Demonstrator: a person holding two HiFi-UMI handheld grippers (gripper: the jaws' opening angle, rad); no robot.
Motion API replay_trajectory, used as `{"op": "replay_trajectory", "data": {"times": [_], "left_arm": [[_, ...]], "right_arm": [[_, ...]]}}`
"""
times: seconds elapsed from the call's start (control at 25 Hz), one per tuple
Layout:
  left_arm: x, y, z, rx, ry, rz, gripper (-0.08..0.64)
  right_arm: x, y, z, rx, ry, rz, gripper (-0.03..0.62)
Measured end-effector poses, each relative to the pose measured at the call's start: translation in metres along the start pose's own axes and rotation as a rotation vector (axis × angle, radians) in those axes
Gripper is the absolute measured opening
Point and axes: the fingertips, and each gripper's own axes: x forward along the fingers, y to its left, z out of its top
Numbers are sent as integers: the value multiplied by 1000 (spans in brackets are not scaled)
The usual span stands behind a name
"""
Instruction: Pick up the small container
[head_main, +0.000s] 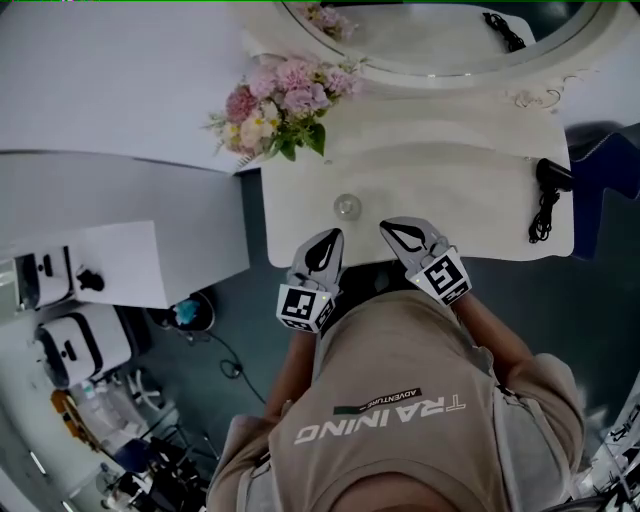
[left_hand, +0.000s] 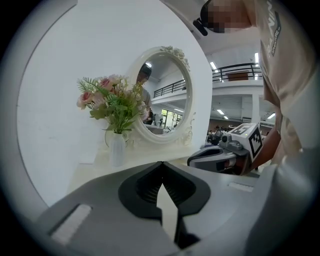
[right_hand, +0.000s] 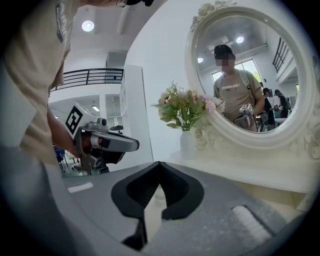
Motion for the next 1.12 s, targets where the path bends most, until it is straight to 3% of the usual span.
{"op": "replay_trajectory", "data": {"times": [0.24,0.44,0.68,0.88,1.12], "left_arm": [[1,16,11,49,-13,-148,20],[7,35,-1,101,24,-184,20],[17,37,-6,133,47,-283,20],[22,43,-14,134,61,-310,39],[26,37,-26,119,113,-315,112]], "right_arm": [[19,0,17,-27,-5,-97,3],[36,1,35,-53,-21,-166,3],[36,-1,37,14,-18,-277,3],[26,-2,36,42,-15,-348,3],[16,-1,33,41,-15,-337,3]]}}
